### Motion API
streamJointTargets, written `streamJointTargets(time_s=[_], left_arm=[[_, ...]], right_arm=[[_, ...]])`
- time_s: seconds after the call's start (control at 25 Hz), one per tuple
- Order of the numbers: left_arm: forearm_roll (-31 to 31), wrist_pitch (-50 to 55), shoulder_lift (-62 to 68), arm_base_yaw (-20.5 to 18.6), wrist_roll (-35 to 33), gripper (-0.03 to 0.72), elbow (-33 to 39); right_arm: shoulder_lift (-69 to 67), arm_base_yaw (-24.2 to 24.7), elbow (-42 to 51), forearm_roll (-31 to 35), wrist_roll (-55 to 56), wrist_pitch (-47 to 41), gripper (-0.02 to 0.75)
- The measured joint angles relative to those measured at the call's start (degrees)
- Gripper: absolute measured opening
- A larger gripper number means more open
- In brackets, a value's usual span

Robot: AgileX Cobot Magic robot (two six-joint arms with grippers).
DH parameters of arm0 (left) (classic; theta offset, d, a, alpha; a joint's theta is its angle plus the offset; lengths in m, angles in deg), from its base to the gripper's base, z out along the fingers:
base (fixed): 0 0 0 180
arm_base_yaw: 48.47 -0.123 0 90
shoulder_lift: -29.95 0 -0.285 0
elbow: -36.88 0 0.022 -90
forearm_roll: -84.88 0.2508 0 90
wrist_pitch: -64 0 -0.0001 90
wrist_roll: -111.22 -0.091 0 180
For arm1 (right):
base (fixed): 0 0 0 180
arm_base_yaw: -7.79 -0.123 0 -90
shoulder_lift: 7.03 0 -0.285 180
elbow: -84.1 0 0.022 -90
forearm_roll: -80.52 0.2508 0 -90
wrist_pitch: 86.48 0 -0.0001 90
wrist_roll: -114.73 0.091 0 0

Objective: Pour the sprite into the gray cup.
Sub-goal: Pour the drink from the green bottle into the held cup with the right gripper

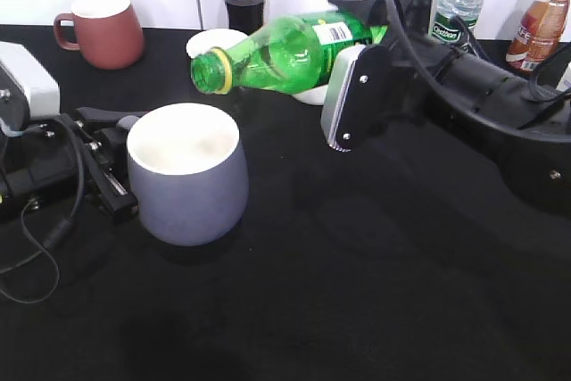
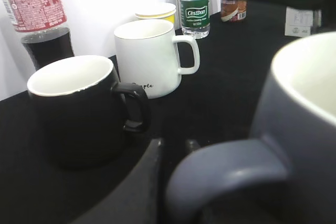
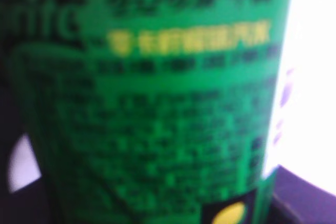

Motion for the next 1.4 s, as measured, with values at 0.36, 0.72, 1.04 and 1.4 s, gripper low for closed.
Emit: streamJointTargets(time_s=[0.36,0.72,1.04,1.4], left_arm=[[0.1,-0.2,0.0,0.0,0.0,0.076,0.0],[0.2,-0.3,0.0,0.0,0.0,0.076,0.0],[0.3,-0.3,0.0,0.0,0.0,0.076,0.0],[0.3,-0.2,0.0,0.0,0.0,0.076,0.0]], right_arm=[[0.0,0.0,-0.3,0.0,-10.7,5.4,0.438],[0.0,0.0,-0.3,0.0,-10.9,6.0,0.438],[0.0,0.0,-0.3,0.0,-10.9,6.1,0.438],[0.0,0.0,-0.4,0.0,-10.9,6.2,0.438]])
